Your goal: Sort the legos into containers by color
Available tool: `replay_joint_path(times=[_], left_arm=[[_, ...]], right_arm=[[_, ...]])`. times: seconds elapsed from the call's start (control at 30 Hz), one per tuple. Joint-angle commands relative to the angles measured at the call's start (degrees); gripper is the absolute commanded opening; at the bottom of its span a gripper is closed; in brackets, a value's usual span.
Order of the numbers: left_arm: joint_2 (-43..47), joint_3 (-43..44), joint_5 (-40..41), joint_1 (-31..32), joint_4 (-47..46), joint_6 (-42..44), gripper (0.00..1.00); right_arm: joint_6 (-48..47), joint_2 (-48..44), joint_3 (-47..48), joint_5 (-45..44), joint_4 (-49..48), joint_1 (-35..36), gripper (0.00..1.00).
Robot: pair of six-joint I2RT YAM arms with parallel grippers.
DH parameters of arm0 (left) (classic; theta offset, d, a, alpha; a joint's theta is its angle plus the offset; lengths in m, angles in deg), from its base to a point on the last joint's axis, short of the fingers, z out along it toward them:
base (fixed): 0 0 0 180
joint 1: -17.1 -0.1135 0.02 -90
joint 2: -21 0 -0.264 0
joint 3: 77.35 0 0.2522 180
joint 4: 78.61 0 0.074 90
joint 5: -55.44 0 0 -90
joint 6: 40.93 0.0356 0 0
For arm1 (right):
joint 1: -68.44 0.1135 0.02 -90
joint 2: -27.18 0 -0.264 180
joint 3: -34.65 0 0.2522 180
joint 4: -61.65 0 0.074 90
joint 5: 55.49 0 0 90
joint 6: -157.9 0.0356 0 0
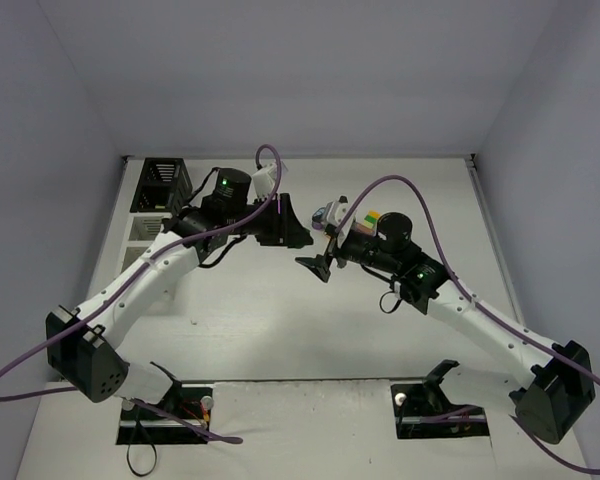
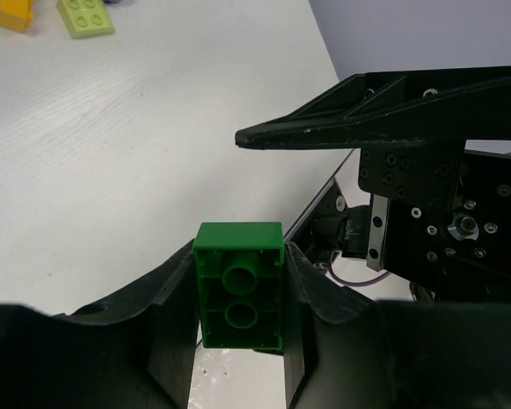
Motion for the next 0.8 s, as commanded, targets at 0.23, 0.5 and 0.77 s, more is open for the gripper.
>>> replay_joint_path(times=[0.23, 0.5, 0.77], left_arm=[[1.80, 4.38, 7.81, -2.99, 5.03, 5.48, 0.02], [4.00, 3.85, 13.07, -13.71, 8.72, 8.20, 0.03], [6.28, 5.16, 28.71, -21.89, 12.32, 11.98, 0.02]], right_arm=[[4.78, -2.92, -3.73, -9.72, -3.59, -1.08, 0.99], [13.04, -4.15, -7.68, -18.86, -6.14, -3.19, 1.00], [22.27, -1.87, -11.02, -26.43, -7.11, -4.77, 1.00]])
